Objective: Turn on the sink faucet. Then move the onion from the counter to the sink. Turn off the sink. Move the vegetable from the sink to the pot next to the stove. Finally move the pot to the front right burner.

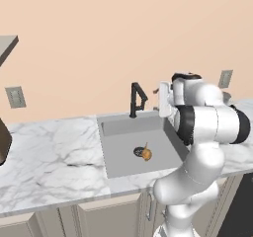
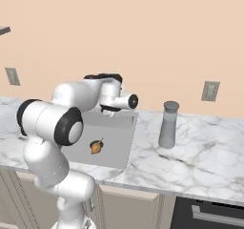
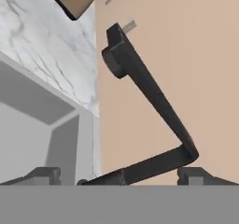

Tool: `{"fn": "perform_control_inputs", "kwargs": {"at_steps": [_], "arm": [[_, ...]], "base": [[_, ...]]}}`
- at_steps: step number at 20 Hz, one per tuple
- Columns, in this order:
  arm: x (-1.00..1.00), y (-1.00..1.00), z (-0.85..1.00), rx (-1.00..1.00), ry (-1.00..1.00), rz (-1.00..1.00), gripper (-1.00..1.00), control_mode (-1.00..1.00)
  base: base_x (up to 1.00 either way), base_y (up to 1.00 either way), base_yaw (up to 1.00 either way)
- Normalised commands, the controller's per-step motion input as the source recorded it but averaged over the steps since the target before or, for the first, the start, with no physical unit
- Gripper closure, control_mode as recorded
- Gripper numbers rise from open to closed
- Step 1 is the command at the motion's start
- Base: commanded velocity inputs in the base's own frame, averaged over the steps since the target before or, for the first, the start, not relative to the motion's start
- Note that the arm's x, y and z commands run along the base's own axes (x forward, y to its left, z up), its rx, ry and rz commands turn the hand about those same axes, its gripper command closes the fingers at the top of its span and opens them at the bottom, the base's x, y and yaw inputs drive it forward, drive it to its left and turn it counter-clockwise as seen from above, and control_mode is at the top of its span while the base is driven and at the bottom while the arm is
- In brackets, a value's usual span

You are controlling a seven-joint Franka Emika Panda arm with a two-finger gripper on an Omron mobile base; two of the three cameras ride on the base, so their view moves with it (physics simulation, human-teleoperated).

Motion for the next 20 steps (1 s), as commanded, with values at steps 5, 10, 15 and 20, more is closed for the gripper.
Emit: {"fn": "perform_control_inputs", "kwargs": {"at_steps": [5, 10, 15, 20], "arm": [[-0.31, 0.00, 0.32, 0.00, 0.10, -0.11, -1.00, -1.00], [-0.30, 0.00, 0.19, 0.00, 0.15, -0.17, -1.00, -1.00], [-0.19, 0.00, 0.03, 0.00, 0.21, -0.19, -1.00, -1.00], [-0.01, 0.09, -0.05, 0.00, 0.29, -0.20, -1.00, -1.00]], "base": [[0.00, 0.00, 0.00], [0.00, 0.00, 0.00], [0.00, 0.00, 0.00], [0.00, 0.00, 0.00]]}}
